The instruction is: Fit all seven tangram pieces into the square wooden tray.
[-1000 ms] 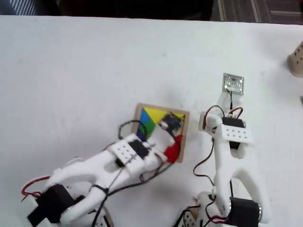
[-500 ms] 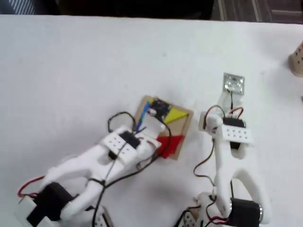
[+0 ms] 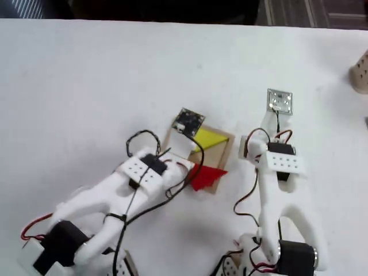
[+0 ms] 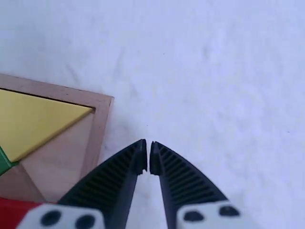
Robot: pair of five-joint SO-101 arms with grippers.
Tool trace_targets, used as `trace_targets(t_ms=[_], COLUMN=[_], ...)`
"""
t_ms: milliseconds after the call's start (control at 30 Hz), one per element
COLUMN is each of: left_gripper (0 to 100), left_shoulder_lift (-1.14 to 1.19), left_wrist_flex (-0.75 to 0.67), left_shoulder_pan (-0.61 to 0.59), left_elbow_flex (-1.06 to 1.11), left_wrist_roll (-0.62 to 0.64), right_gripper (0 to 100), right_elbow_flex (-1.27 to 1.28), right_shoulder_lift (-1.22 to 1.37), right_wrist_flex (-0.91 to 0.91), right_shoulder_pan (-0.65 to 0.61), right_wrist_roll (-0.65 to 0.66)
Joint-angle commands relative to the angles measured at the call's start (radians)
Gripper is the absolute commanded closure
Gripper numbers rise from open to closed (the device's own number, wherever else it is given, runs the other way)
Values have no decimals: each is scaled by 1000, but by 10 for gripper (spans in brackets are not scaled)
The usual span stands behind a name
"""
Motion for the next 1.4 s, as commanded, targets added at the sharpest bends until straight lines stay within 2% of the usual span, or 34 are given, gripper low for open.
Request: trace_targets(t_ms=[0,567,800,933,1100,1267,1367], left_gripper=[976,976,976,976,976,976,976], left_shoulder_lift=[18,206,213,174,134,191,240], left_wrist_flex=[-44,-41,-28,-15,-17,-25,-104], left_shoulder_pan=[-4,-7,-22,-116,-288,-414,-470], left_elbow_flex=[-58,-265,-311,-319,-319,-324,-327], left_wrist_roll=[11,11,6,8,6,3,3], right_gripper=[978,978,978,978,978,980,980], right_elbow_flex=[-48,-48,-48,-48,-49,-44,-26], right_shoulder_lift=[-4,-4,-4,-4,-7,-7,-15], right_wrist_flex=[-10,-13,-13,-13,-12,-7,-13], right_shoulder_pan=[-13,-13,-13,-13,-16,-91,-104], right_wrist_roll=[-3,-3,-3,-3,-2,69,75])
